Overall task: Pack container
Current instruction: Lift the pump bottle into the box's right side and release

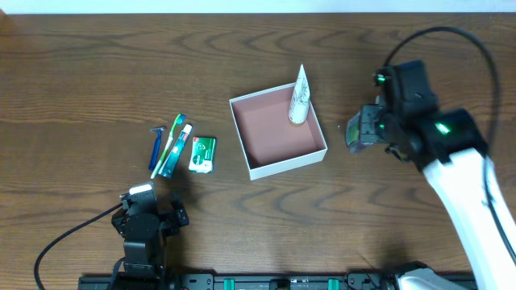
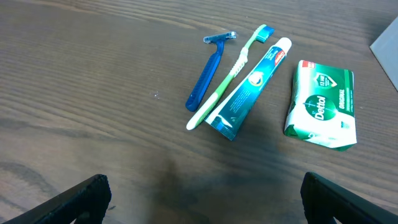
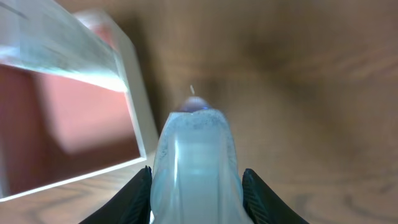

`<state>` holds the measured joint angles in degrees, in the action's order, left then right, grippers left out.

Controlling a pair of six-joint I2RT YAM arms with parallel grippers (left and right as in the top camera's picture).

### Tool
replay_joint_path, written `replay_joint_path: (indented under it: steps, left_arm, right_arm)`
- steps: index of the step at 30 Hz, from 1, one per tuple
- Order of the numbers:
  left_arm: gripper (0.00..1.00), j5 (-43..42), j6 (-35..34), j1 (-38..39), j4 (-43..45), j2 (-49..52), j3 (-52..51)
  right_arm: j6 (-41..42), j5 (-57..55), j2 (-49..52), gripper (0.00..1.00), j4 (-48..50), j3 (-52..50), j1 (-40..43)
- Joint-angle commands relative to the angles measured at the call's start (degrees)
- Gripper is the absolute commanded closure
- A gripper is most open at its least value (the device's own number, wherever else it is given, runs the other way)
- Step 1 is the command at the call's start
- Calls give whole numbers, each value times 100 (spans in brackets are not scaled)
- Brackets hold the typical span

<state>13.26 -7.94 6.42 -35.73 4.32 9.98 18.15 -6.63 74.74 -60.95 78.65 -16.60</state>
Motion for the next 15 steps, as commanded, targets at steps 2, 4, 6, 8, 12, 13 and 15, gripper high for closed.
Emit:
replay_joint_path:
  steps: [2,4,6,8,12,13,15]
  left_arm:
    - [2,22,-76,-24,7,-46,-76]
    - [2,22,-76,-24,7,-46,-76]
    - [2,22,-76,-24,7,-46,-76]
    - [2,20,-74,-24,7,-46,-76]
    - [2,22,-74,-24,7,-46,-76]
    - [2,22,-76,-24,4,-46,-76]
    - [2,22,-76,-24,4,-46,-76]
  right_arm:
    - [-149,507,-608,83,101,229,-372]
    - [-149,651,-627,83,116,229,-612]
    - [-149,697,-549,82,173,223,-874]
    - [-151,688,-385,81,321,223,-1150]
    - [-170,686,2,81,686,223,-1346]
    - [-225,684,173,81,769,223,-1346]
    - [-258,614,426,81,822,223,-1340]
